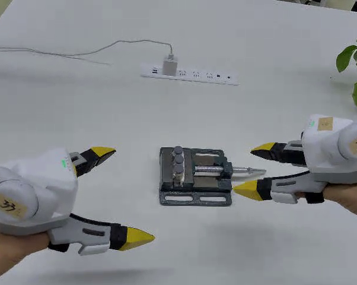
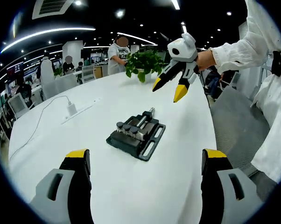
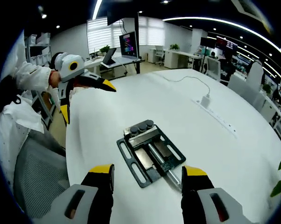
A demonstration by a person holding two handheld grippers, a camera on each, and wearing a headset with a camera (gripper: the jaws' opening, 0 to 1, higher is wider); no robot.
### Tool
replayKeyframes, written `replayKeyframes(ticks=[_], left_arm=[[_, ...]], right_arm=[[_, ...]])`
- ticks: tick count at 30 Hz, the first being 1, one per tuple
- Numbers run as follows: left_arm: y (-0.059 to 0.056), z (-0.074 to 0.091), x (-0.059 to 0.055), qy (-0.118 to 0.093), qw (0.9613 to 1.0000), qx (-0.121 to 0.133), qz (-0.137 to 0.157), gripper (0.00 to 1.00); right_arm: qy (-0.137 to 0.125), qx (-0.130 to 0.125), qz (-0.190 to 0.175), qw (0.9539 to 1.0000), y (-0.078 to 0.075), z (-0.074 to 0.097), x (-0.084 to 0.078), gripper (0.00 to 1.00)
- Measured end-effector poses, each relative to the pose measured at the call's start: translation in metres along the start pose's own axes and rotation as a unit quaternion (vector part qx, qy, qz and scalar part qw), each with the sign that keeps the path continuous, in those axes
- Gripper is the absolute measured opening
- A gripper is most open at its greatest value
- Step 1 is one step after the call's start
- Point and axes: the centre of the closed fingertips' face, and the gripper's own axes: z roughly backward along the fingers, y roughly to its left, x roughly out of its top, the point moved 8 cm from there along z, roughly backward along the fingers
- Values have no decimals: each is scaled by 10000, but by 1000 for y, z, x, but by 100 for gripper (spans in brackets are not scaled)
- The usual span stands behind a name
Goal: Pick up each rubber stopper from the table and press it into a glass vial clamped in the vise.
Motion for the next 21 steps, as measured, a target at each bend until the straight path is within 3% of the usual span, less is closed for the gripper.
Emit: replayKeyframes(ticks=[11,21], left_arm=[[3,-2,-5,122,9998,121,53,99],[4,-1,-7,199,9997,133,47,99]], right_arm=[[-321,-88,9,9994,2,11,-34,78],[-462,-62,10,9989,9,13,-36,82]])
